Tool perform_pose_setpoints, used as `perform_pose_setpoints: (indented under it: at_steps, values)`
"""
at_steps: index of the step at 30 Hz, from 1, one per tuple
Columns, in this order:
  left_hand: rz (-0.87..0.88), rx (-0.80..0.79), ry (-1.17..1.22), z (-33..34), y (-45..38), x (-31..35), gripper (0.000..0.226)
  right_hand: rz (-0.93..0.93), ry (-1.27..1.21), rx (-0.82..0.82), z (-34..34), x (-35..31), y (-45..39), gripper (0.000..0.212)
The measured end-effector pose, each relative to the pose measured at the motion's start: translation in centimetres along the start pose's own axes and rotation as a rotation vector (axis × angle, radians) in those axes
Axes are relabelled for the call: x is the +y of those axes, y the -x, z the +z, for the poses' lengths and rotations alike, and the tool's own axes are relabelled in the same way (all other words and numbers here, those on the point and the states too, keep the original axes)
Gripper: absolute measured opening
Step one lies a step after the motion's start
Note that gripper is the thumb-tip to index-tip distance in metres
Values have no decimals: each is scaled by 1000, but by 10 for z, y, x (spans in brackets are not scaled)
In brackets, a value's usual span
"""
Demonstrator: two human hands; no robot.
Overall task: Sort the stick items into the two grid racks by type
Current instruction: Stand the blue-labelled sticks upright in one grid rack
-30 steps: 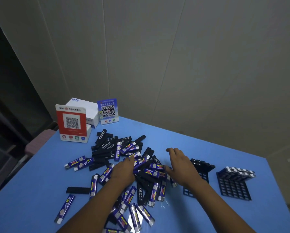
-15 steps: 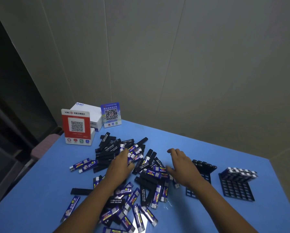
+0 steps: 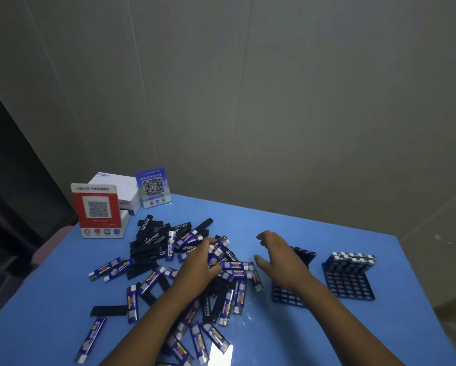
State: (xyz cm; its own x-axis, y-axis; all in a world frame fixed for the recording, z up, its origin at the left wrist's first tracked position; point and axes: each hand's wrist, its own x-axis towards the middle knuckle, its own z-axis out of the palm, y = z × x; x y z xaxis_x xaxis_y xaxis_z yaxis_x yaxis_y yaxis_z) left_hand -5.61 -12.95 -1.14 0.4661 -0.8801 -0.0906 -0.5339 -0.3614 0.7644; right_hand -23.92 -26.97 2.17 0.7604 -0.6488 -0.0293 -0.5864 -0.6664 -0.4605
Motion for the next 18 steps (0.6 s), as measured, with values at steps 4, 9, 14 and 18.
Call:
perform_pose_setpoints:
  at_steps: [4,9,14,18]
  values:
    - [59,-41,15,24,5,28,51,23,-130,8,-17,19,14,35]
    - [80,-65,58,63,7,64,55,42,-300,22,-37,49,32,20]
    - [75,-105,39,108,9,102,59,73,-497,-1,-63,84,56,5]
    - [79,-128,-2,144,14,127,63,88,-558,1,-79,109,73,5]
